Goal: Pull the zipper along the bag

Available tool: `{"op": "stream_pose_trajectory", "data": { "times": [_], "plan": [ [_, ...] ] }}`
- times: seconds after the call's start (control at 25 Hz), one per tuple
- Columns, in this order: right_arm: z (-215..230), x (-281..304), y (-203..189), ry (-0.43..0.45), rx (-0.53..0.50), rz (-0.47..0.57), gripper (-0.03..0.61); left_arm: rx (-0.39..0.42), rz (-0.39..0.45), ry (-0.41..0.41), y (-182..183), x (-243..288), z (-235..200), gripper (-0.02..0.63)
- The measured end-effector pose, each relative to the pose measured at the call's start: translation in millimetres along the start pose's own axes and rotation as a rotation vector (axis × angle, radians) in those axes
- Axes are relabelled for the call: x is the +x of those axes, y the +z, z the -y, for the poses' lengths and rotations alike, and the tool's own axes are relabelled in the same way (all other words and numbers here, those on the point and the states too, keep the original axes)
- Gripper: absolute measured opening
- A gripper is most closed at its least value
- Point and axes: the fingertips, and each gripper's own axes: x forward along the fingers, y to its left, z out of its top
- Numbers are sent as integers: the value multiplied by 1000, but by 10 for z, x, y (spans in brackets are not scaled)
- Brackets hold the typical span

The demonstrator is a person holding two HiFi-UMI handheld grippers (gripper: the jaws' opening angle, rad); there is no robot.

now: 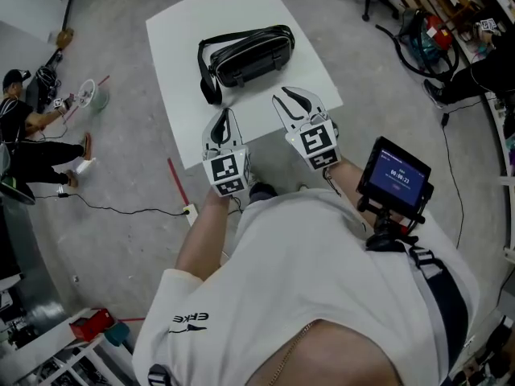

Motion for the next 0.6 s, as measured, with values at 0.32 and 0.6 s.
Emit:
{"op": "stream_pose_trajectory", "data": {
  "times": [0.32,0.6],
  "plan": [
    [-185,-49,14,46,26,-10,20,-21,-24,53,-27,-212,-97,5],
    [-326,-84,-128,79,40,-45,5,-45,-43,91,-131,-385,-165,5]
  ]
}}
